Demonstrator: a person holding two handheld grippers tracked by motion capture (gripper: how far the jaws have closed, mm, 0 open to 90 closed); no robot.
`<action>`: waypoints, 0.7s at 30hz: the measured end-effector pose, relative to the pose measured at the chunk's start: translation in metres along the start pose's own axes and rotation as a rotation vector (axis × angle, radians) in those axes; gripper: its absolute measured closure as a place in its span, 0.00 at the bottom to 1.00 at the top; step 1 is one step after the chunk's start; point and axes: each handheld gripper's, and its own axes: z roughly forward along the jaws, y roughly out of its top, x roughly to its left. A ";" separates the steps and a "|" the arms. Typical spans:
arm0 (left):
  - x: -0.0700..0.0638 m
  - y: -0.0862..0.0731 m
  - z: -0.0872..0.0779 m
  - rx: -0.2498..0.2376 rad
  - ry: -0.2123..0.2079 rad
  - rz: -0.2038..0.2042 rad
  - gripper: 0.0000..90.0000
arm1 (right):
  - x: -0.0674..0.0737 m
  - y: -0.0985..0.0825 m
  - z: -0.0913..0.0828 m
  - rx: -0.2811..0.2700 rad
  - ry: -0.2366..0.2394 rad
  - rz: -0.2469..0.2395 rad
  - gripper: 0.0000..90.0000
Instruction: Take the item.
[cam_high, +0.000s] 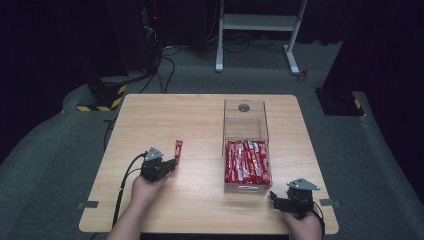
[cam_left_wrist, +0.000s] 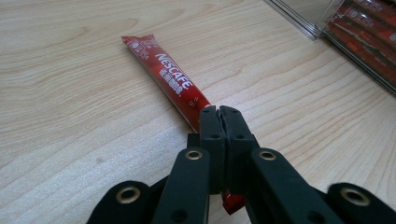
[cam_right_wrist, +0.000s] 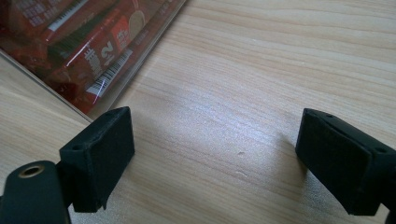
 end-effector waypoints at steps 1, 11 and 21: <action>0.000 0.000 0.000 0.005 0.002 0.007 0.98 | 0.000 0.000 0.000 0.000 0.000 0.002 0.13; -0.003 -0.002 0.002 0.014 0.034 0.023 0.96 | 0.000 0.000 0.000 0.001 0.001 0.004 0.13; -0.004 -0.002 -0.001 -0.006 0.025 0.022 0.82 | 0.000 0.000 0.000 0.001 0.001 0.004 0.13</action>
